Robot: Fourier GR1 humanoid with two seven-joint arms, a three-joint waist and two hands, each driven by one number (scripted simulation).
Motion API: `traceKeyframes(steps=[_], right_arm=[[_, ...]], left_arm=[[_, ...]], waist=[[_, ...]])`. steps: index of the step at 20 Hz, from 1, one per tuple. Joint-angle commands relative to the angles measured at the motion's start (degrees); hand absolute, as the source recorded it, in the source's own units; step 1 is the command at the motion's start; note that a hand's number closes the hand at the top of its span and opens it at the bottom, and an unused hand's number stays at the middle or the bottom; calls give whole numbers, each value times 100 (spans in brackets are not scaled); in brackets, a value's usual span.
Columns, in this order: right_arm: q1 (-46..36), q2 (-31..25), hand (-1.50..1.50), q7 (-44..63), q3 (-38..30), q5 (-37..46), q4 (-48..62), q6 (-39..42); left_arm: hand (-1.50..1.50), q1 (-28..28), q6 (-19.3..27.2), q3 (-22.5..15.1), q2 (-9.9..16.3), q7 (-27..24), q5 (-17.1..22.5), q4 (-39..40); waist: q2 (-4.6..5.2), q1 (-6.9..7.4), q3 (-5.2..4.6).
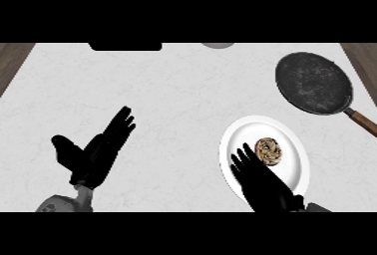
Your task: Pick the cupcake from the plate and place it in the pan
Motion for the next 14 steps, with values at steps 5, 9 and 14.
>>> traceKeyframes(steps=[5, 9, 14], right_arm=[[223, 83, -150, -597, -595, 561, 141, -186], [209, 278, -150, -896, -831, 811, 488, -469], [45, 711, -150, -1221, -1231, 1141, 1270, -802]], left_arm=[[0, -24, -290, 338, -77, 205, -166, -16], [0, 147, 47, 138, -358, 490, -437, -459], [0, 77, -285, 467, -299, 518, -414, -311]], waist=[[0, -3, -1], [-1, 7, 0], [3, 15, -1]])
